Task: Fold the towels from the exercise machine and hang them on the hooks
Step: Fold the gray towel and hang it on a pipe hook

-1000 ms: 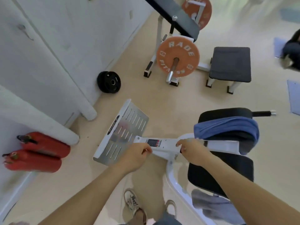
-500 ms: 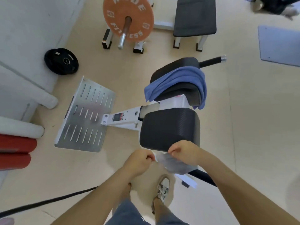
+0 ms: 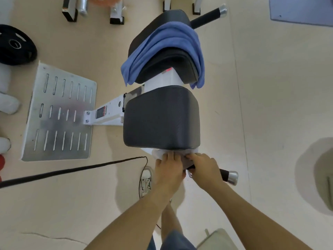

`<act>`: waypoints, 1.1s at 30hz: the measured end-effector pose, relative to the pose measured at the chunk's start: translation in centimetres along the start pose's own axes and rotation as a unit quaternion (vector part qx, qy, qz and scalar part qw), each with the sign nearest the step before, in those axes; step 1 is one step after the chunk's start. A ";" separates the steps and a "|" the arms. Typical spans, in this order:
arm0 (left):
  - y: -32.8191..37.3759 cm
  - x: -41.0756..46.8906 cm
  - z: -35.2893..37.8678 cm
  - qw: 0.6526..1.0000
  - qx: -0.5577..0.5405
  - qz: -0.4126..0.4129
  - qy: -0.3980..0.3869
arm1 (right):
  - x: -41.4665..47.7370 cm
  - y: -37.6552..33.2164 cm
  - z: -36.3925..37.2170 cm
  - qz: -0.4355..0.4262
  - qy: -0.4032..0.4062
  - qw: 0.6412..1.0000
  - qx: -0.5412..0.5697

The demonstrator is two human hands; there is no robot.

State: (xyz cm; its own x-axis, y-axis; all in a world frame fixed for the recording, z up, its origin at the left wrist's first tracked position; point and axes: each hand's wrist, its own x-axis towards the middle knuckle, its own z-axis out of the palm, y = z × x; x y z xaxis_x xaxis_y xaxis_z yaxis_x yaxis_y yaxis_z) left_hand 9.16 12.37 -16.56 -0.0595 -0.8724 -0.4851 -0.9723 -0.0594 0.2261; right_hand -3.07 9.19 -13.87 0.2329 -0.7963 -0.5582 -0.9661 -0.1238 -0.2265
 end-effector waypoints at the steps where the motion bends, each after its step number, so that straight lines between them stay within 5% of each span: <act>1: 0.0 0.2 -0.2 1.000 0.006 0.007 0.007 | 0.1 0.2 -0.2 -0.004 0.002 1.000 0.018; 4: -0.2 0.5 -1.9 0.999 -0.020 0.021 0.012 | 0.1 0.5 -1.2 0.028 0.008 0.998 0.052; 7: -0.3 0.2 -3.8 0.986 -0.164 0.001 -0.009 | -0.4 -1.1 -2.2 0.032 0.005 0.997 0.073; 11: -0.9 -1.2 -6.7 0.941 -0.337 -0.007 -0.007 | -2.2 -2.9 -4.6 0.053 -0.057 0.954 0.290; 16: -2.0 -3.7 -10.7 0.901 -0.431 -0.033 0.045 | -3.3 -2.6 -7.5 -0.052 -0.023 0.969 0.239; 24: 0.2 -7.3 -17.0 0.852 -0.520 -0.044 0.047 | -3.8 -2.0 -14.5 -0.160 -0.075 0.946 0.271; 27: 2.6 -9.4 -19.4 0.874 -0.478 -0.046 0.071 | -5.2 -1.1 -17.1 -0.246 -0.085 0.921 0.291; 30: 5.5 -11.3 -21.4 0.905 -0.383 -0.058 0.176 | -6.9 -1.1 -19.6 -0.308 -0.047 0.926 0.215; 33: 7.2 -13.3 -22.9 0.885 -0.353 -0.063 0.295 | -8.0 -2.7 -21.9 -0.358 -0.019 0.919 0.166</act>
State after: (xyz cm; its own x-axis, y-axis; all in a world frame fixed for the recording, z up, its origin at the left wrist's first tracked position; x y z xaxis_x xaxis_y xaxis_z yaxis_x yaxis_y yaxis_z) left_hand 8.10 12.45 10.85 0.3710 -0.9264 -0.0650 -0.5662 -0.2811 0.7749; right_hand -4.77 2.93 8.68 0.8046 -0.5601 -0.1974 -0.4787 -0.4149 -0.7737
